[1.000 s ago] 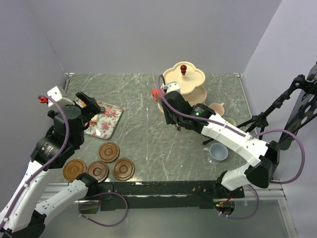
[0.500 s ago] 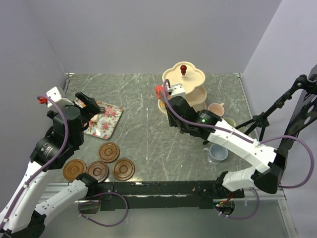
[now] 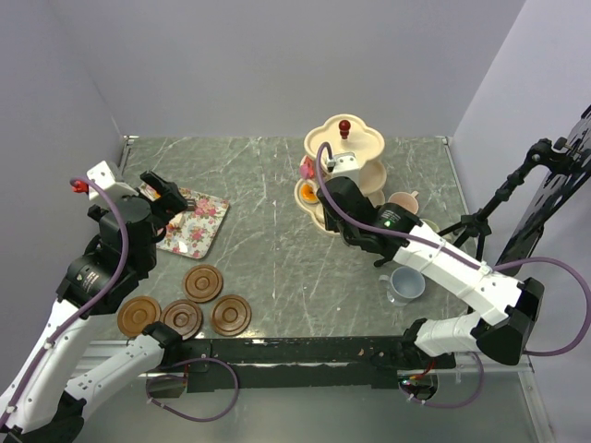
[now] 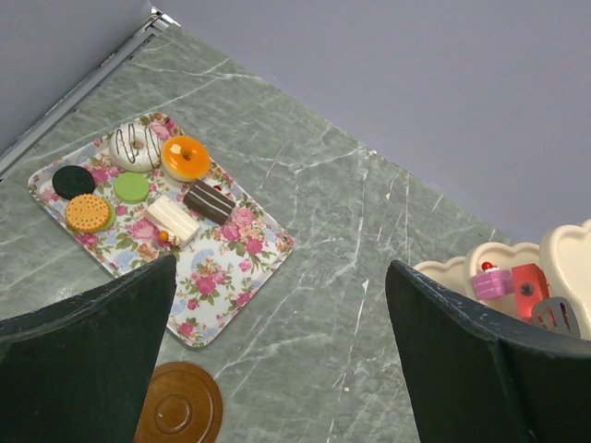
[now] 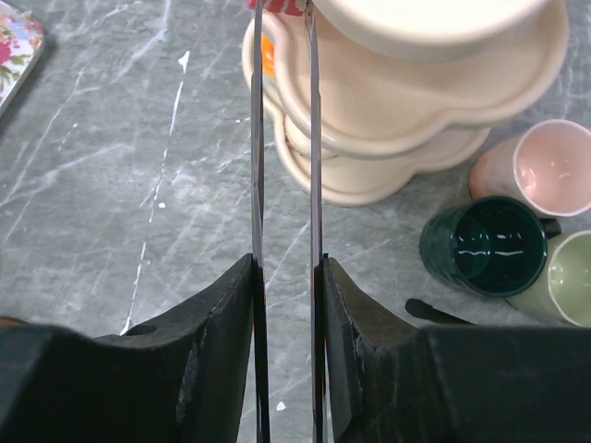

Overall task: Serve the afternoon tea
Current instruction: Place the desert on the desert table.

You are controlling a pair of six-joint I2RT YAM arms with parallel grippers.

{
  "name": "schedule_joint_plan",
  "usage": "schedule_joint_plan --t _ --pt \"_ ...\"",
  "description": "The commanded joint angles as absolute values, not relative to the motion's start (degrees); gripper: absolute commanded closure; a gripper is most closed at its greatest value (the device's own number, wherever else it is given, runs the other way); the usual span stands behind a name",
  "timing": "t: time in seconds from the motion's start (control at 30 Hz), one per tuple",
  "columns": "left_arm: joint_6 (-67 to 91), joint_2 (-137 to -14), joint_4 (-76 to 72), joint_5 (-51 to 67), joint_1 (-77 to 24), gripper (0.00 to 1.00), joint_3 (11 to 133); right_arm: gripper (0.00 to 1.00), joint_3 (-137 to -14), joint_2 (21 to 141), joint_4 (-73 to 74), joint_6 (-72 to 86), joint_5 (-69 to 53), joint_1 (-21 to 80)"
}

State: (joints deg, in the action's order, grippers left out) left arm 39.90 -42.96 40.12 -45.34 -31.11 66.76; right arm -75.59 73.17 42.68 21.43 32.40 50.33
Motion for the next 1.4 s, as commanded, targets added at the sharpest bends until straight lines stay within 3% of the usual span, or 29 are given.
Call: schedule_joint_plan --t 0.0,0.47,0.8,1.37 --pt "40.0 -43.1 38.8 -46.2 -31.4 0.0 66.7 0.72 -76.1 72.2 43.8 23.7 37.6 49.7" --pt "39.9 -43.2 38.8 -45.8 -31.4 0.0 66.7 0.64 -78.7 76.3 49.7 26.6 40.0 49.7" --pt "40.0 -43.6 38.5 -45.4 -31.4 0.0 66.4 0.41 -78.8 75.6 49.0 25.7 39.9 49.7" --pt "39.6 -44.1 38.1 -45.4 -31.4 0.0 66.1 0.46 -73.7 71.9 37.3 16.6 34.5 53.9"
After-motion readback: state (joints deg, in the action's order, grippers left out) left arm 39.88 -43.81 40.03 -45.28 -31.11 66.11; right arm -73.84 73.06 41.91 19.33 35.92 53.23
